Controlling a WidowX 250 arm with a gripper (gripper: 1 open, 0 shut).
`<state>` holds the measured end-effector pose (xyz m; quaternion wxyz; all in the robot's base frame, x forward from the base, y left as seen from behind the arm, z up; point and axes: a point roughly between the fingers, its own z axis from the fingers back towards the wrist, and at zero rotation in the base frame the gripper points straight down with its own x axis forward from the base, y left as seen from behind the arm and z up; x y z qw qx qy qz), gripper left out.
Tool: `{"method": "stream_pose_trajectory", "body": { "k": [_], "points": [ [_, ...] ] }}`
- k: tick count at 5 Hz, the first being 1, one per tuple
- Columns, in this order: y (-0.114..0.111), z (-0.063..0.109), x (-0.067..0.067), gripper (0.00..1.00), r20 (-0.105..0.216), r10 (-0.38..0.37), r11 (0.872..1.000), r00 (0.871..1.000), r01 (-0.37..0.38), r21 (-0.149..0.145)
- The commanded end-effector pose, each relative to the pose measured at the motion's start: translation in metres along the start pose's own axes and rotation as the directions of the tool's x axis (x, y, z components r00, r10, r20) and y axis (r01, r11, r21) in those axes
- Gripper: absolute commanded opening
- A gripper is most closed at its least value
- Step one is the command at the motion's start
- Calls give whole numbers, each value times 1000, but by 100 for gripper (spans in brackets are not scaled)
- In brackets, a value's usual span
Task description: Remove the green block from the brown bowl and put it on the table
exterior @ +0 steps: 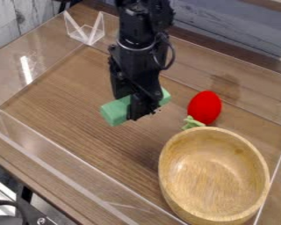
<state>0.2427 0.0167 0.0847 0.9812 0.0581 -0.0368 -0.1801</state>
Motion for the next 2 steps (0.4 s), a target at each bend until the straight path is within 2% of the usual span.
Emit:
{"method": "stream_pose_trajectory", "body": {
  "k": [1,2],
  "points": [
    [5,13,14,0,57,6,1000,998,-8,30],
    [1,14,15,0,57,16,999,998,-18,31]
  ]
}}
